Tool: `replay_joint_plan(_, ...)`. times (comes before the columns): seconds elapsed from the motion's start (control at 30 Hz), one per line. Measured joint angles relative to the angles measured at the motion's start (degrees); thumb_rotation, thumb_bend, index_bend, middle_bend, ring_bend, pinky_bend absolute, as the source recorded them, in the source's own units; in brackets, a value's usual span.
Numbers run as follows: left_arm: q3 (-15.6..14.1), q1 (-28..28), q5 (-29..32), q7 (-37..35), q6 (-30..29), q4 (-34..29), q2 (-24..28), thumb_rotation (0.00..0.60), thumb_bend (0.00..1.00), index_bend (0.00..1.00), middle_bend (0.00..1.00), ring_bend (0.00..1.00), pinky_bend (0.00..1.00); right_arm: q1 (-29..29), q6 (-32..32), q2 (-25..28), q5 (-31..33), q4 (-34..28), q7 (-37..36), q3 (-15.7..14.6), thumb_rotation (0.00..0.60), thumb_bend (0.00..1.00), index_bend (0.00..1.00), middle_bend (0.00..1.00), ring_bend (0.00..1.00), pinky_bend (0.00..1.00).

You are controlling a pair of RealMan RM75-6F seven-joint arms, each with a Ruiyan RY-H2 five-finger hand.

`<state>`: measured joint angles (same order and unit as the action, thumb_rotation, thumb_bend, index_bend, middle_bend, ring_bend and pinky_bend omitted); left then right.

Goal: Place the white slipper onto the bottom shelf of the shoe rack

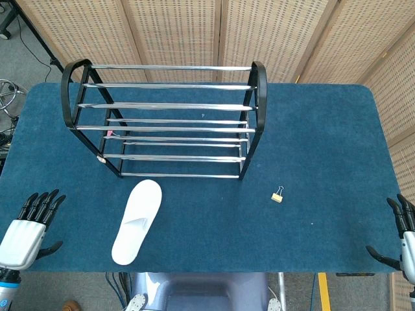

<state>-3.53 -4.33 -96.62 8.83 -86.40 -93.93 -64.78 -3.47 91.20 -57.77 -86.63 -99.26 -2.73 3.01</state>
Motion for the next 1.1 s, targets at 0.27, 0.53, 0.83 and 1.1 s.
replay_joint_plan(0.27,0.58,-0.80,1.81,2.13,2.34,-0.01,-1.45,0.600,0.04,0.00,0.00,0.00,0.00,-0.41,0.61,0.49,0.50,-0.10,-1.47,0.24,0.600,0.00,0.00,0.00,0.00,0.00)
replay_joint_plan(0.53,1.77,-2.90,3.55,5.16,6.14,-0.67,-5.01,0.600,0.05,0.00,0.00,0.00,0.00,-0.65,0.83,1.23,1.19,0.35,-3.91,0.66,0.600,0.00,0.00,0.00,0.00,0.00)
replay_joint_plan(0.83,3.97,-7.51,4.90,11.56,11.99,-0.26,-14.20,0.600,0.05,0.00,0.00,0.00,0.08,-0.95,1.01,1.81,1.49,0.90,-6.35,0.85,0.600,0.00,0.00,0.00,0.00,0.00)
replay_joint_plan(1.1,7.07,-12.02,8.87,18.70,16.37,4.51,-23.80,0.600,0.06,0.00,0.00,0.00,0.14,-0.85,0.58,1.94,2.03,1.23,-7.04,1.08,0.600,0.00,0.00,0.00,0.00,0.00)
